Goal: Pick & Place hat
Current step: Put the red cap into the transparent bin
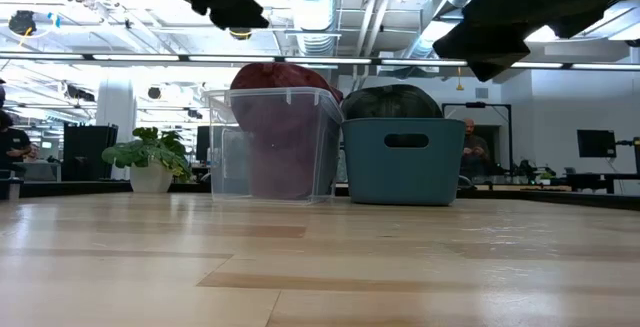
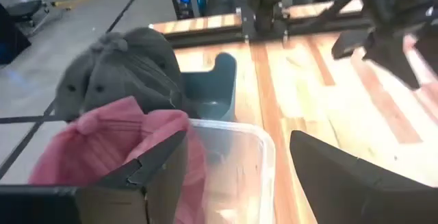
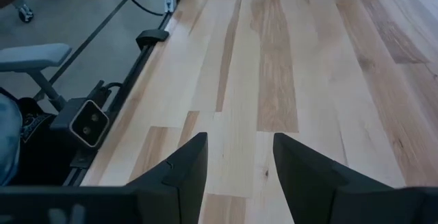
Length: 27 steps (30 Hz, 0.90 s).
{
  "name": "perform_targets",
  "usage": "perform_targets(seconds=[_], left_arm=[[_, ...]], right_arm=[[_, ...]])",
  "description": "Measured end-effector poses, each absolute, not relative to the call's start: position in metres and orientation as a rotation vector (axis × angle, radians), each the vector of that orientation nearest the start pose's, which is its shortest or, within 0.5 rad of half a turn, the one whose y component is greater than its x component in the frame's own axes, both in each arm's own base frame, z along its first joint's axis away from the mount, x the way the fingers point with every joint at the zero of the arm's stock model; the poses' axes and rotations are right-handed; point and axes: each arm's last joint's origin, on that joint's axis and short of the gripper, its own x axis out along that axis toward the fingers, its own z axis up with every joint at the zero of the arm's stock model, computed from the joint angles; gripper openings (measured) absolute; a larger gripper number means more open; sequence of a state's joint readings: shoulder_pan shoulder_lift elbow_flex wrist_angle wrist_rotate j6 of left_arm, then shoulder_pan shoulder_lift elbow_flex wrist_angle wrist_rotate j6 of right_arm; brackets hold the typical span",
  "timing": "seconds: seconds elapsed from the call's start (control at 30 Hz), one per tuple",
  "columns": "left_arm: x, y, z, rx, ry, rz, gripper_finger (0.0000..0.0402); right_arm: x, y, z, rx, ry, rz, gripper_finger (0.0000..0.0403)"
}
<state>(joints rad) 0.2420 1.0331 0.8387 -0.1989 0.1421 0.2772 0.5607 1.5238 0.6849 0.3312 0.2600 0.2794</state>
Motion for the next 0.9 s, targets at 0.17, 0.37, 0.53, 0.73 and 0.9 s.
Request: perform_targets(seconds=[0.17,0.37,0.53,0.73,0.9], left_arm=[[0.238,0.042,0.288,0.217,0.478,0.062,0.0255],[0.254,0.049,0.266,0.211,0.576,0.064,0.0255],[0.26,0.067,0.258,0.2,0.588,0.123,0.0255],[0.259,0.092,0.261,0.204,0.525,0.217,0.0255],[0.256,0.109,0.268,0.206,0.465,0.289,0.0255]], right_arm=[[0.256,0.16,0.182,0.014,0.453,0.272,0.0157],[0.255,0.167,0.189,-0.039,0.37,0.316,0.0157],[0.255,0.167,0.19,-0.039,0.365,0.316,0.0157],[0.255,0.166,0.189,-0.04,0.368,0.316,0.0157],[0.255,0.166,0.189,-0.043,0.375,0.315,0.0157]])
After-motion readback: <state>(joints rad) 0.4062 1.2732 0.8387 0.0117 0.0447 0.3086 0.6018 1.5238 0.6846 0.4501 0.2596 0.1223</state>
